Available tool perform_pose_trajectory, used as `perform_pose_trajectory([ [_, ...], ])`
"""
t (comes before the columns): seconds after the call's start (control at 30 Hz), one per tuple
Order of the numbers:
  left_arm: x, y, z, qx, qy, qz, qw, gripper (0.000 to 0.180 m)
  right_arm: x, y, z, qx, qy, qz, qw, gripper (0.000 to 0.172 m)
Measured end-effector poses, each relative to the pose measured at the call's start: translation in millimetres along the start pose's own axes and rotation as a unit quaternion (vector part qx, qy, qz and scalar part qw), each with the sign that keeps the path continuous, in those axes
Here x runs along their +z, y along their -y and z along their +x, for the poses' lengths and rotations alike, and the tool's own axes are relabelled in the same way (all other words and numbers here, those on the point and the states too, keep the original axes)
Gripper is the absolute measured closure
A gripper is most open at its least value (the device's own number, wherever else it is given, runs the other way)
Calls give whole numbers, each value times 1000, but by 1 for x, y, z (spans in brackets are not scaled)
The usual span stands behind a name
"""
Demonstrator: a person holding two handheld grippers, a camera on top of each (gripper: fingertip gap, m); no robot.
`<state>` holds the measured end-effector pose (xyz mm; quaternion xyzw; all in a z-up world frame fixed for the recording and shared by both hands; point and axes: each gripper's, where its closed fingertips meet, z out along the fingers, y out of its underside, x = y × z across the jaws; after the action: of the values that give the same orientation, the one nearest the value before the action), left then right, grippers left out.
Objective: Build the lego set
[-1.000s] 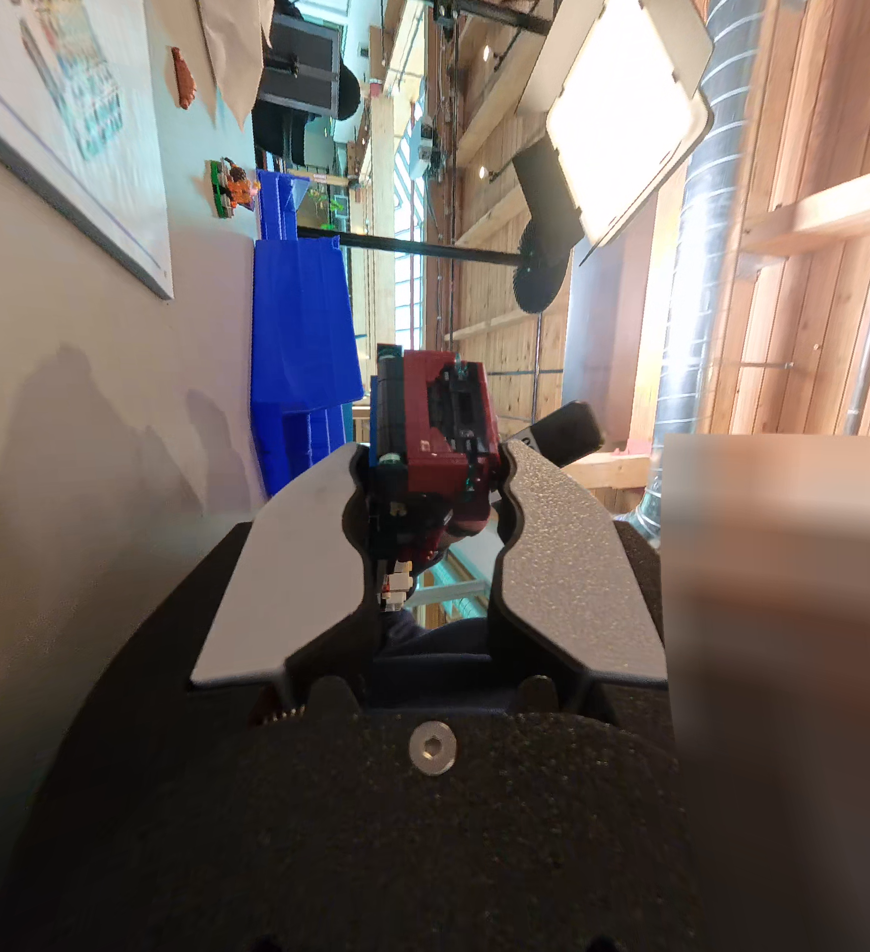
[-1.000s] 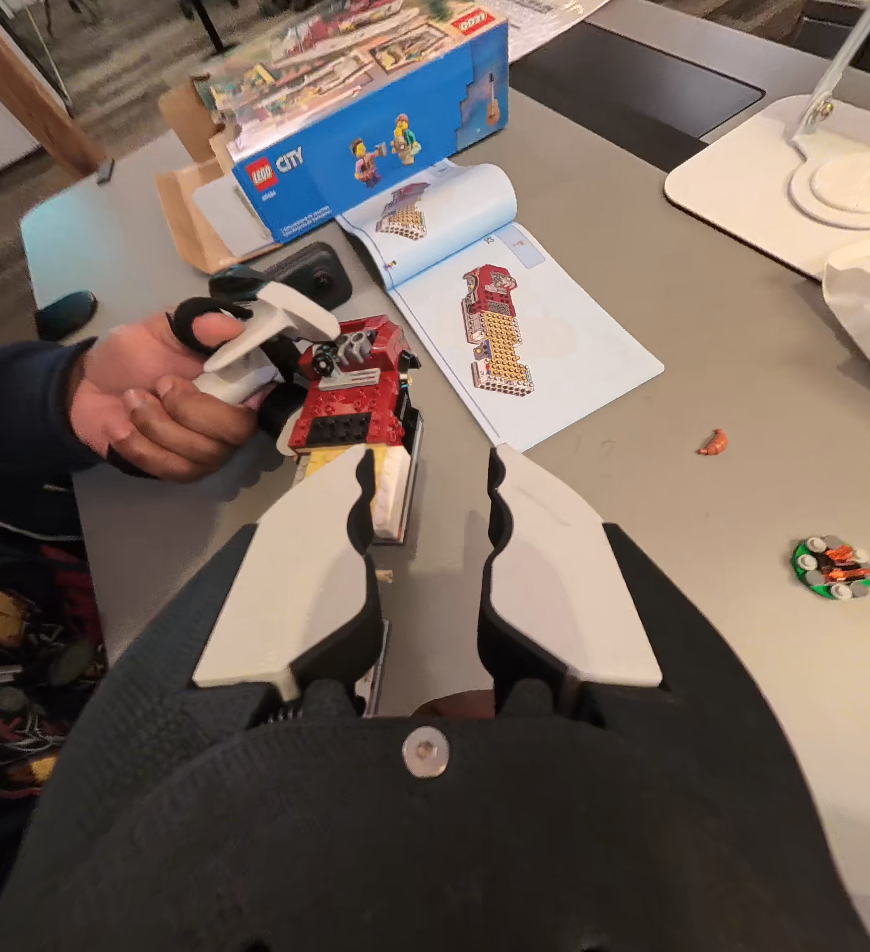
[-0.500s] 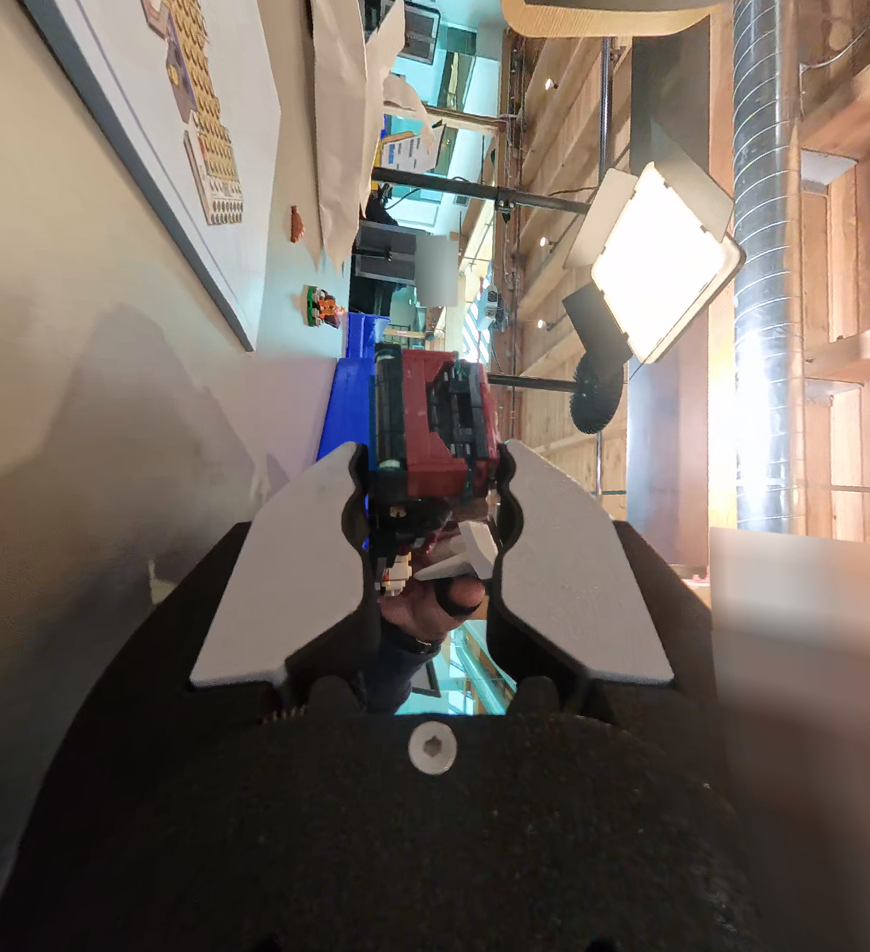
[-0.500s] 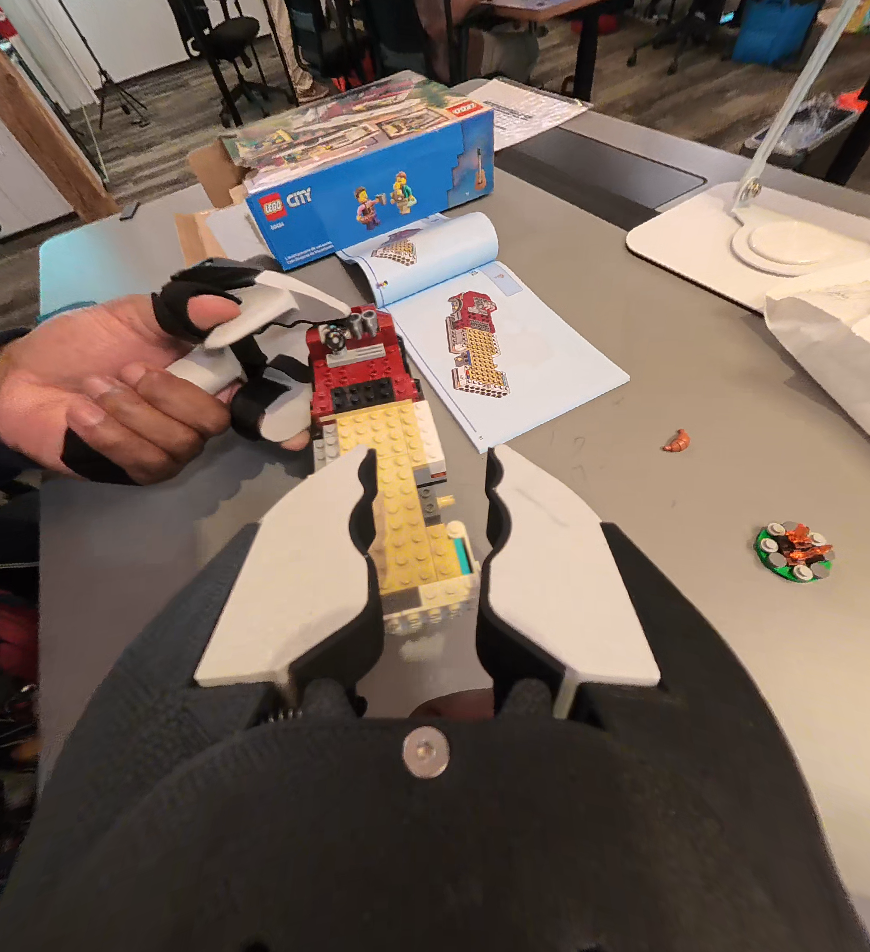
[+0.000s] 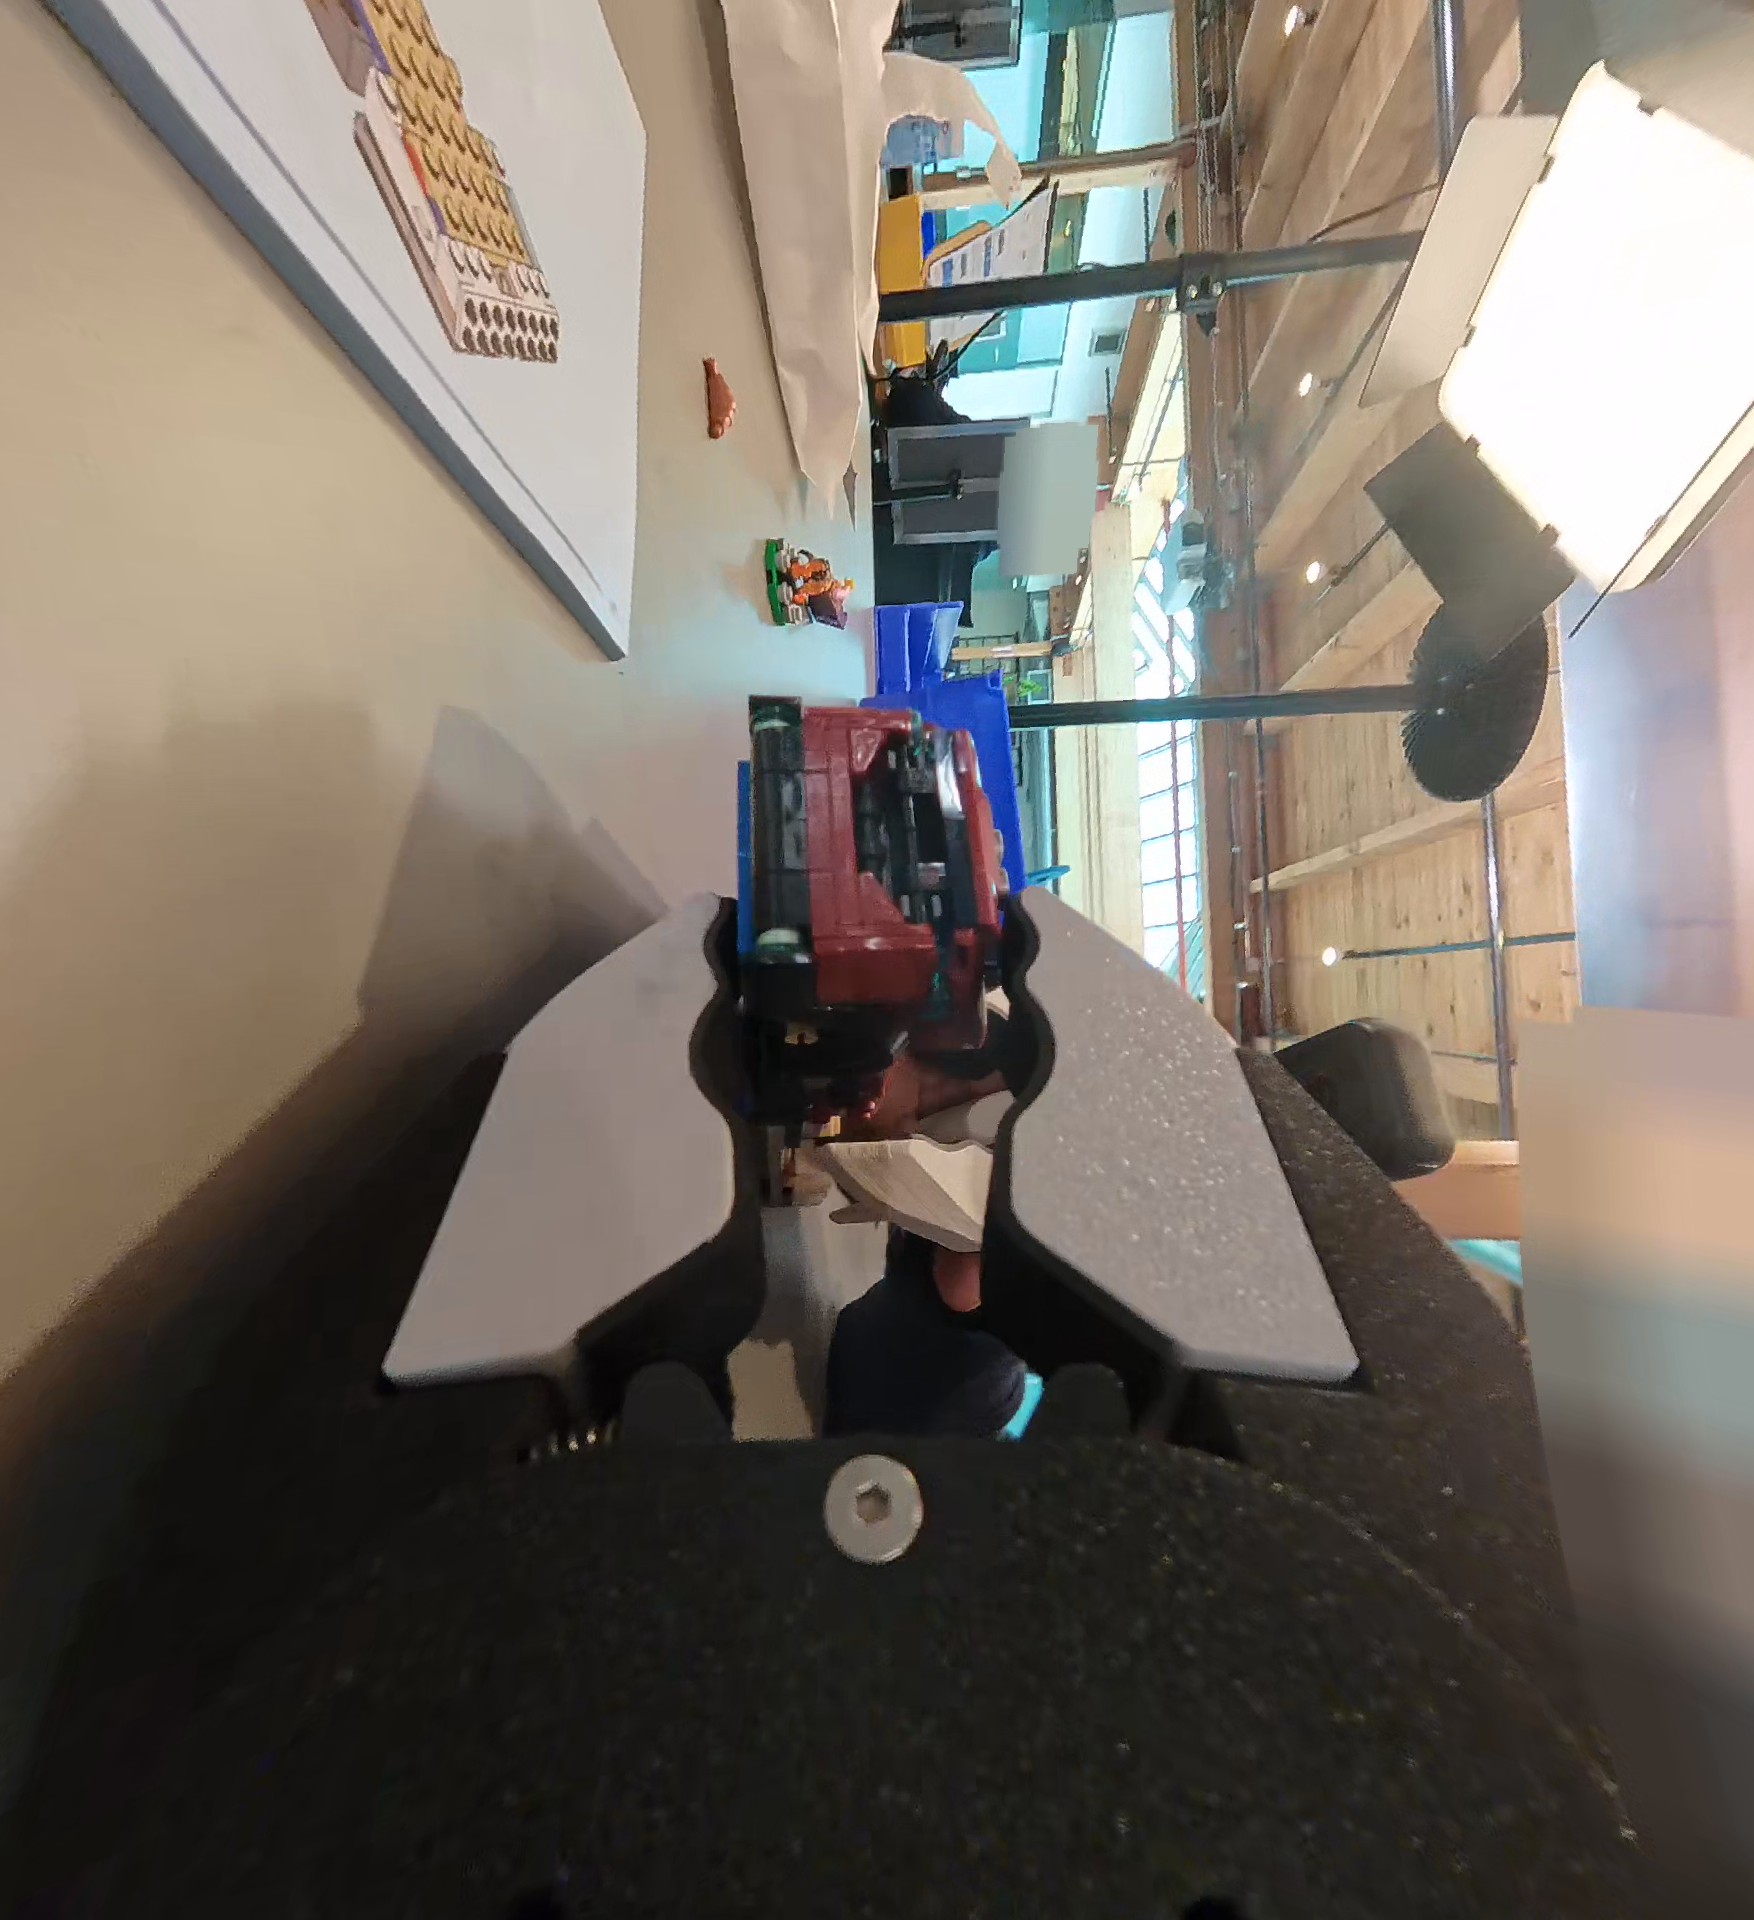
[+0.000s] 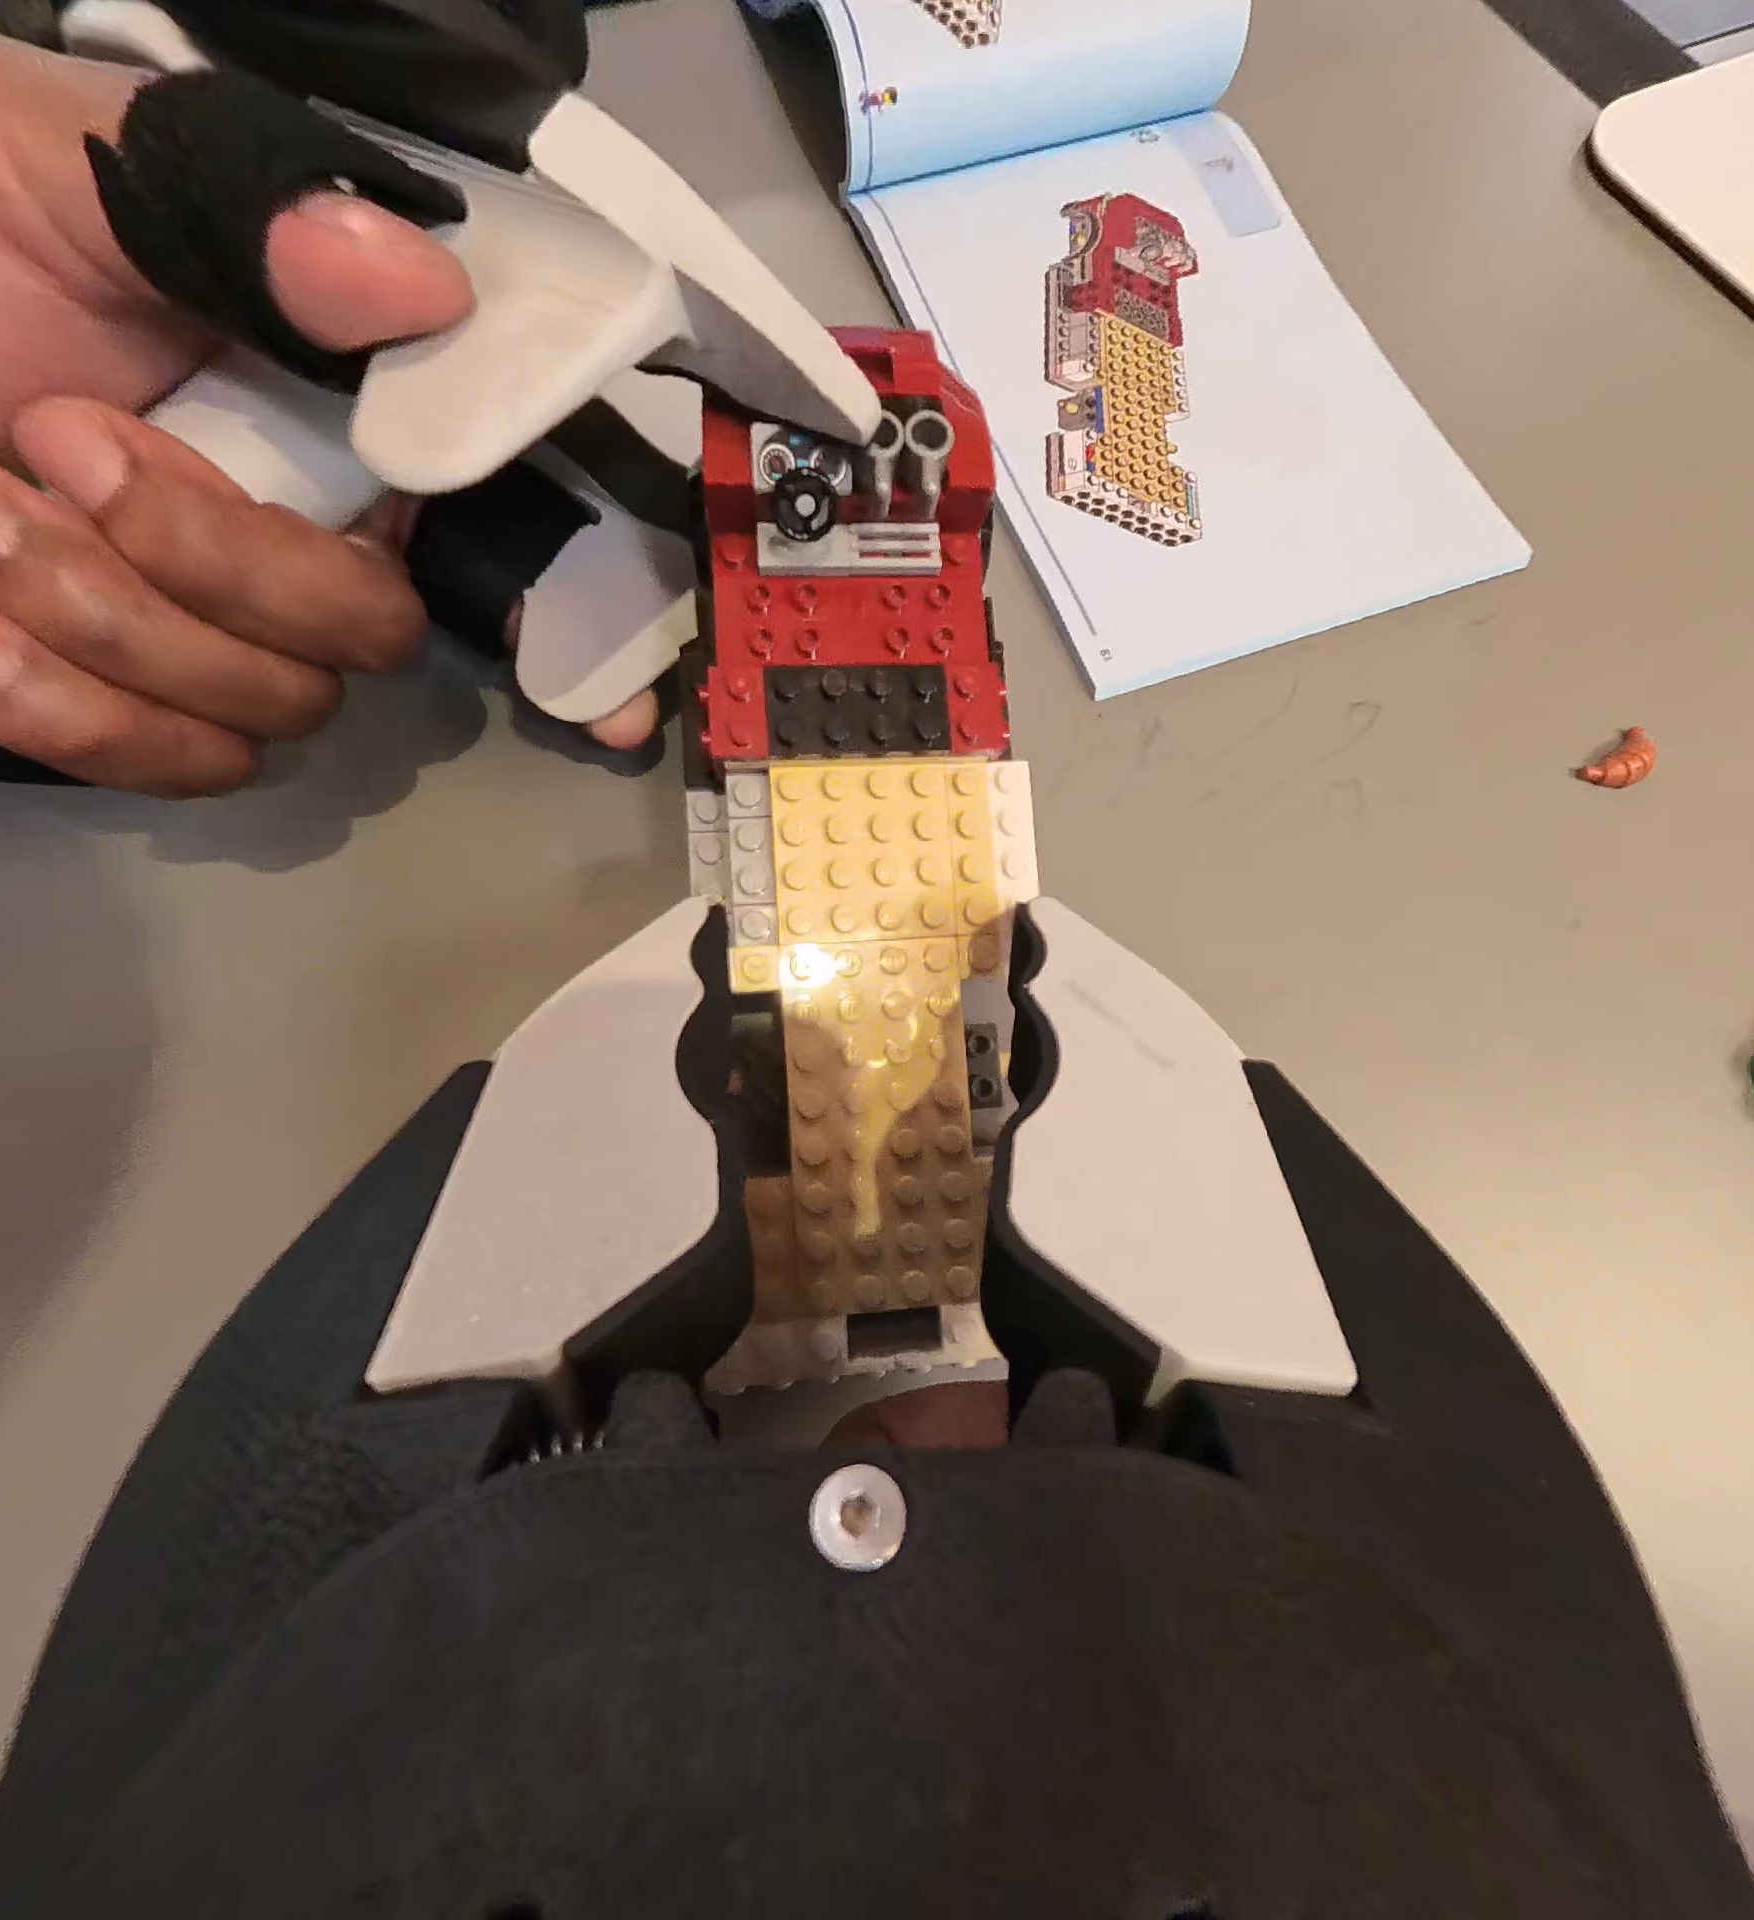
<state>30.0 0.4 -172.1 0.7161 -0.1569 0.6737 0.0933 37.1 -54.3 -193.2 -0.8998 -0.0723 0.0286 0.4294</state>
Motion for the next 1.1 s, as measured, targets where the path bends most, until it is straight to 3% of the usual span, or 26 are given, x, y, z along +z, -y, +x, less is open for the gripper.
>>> perform_pose_trajectory([
  [0.23, -2, -5, -7, 115, 47, -45, 991, 117, 5, -2, 3, -14, -21, -6, 1000, 119],
  [0.37, -4, -8, -10, 197, 85, -72, 974, 110, 6, -1, 5, -24, -29, -3, 999, 121],
  [0.53, -3, -19, -18, 297, 133, -125, 937, 104, 6, -2, 14, -68, -70, 2, 995, 124],
  [0.87, -2, -34, -34, 418, 205, -207, 861, 100, 1, -10, 26, -53, -81, -3, 995, 126],
  [1.1, -6, -40, -47, 532, 252, -250, 769, 86, 0, -10, 27, -80, -86, 1, 993, 128],
])
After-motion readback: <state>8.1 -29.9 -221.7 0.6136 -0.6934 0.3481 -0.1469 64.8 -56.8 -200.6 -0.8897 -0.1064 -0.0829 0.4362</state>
